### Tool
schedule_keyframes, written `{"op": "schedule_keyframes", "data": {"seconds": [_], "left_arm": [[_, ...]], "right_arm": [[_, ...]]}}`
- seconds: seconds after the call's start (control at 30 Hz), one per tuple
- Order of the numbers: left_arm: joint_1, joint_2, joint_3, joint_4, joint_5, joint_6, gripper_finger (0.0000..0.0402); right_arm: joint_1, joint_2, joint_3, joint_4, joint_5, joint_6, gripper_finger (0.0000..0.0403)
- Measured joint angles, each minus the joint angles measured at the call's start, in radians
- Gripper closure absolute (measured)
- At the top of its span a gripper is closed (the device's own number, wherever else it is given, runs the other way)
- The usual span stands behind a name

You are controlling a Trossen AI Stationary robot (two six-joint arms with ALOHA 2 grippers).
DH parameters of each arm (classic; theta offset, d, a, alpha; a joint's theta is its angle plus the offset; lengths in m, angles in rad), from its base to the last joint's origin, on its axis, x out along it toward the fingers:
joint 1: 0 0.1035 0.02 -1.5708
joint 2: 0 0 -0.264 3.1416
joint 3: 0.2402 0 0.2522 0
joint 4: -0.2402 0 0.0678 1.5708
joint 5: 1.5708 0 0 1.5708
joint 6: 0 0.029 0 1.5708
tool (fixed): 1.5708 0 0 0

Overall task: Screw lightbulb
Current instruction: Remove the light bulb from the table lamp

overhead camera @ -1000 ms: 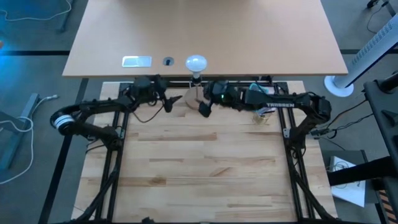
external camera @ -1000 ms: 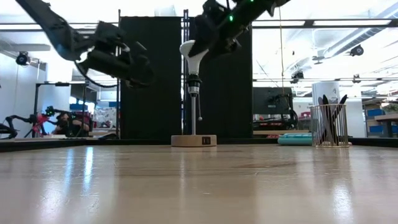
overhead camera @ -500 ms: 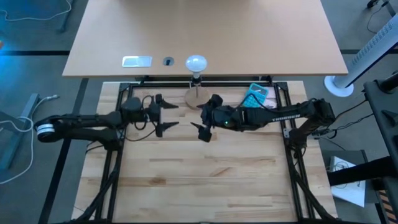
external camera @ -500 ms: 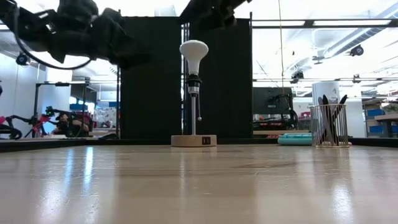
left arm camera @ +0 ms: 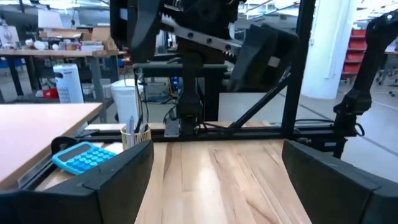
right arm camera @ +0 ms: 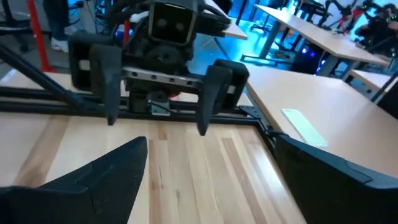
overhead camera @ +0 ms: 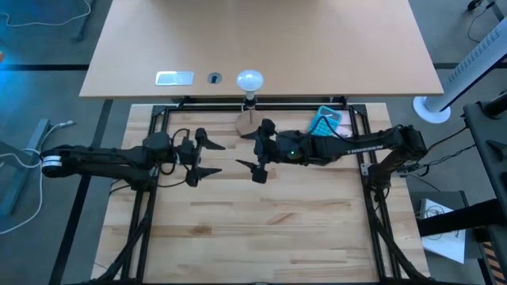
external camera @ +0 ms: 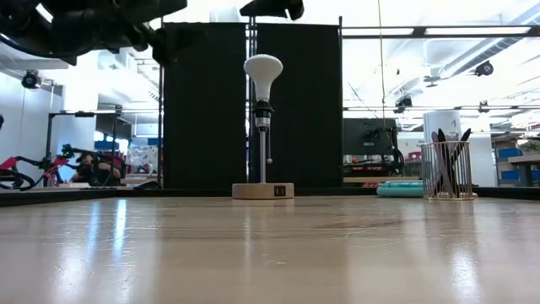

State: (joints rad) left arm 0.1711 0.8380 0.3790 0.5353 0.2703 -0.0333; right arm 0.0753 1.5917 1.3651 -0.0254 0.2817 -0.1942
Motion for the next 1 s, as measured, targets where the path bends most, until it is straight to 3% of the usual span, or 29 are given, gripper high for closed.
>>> {"op": "schedule_keyframes", "data": {"seconds": [0.33, 0.67, 1.0], "left_arm": [[0.001, 0.021, 0.041, -0.005, 0.000, -0.010, 0.0056], [0.001, 0.018, 0.064, -0.030, 0.001, -0.011, 0.0056], [0.001, 0.014, 0.064, -0.030, 0.001, -0.010, 0.0056]], "right_arm": [[-0.008, 0.000, 0.000, 0.032, 0.002, -0.066, 0.0070], [-0.007, -0.001, 0.000, -0.057, 0.007, -0.002, 0.0110], [-0.008, -0.035, 0.000, -0.058, 0.007, 0.043, 0.0125]]}}
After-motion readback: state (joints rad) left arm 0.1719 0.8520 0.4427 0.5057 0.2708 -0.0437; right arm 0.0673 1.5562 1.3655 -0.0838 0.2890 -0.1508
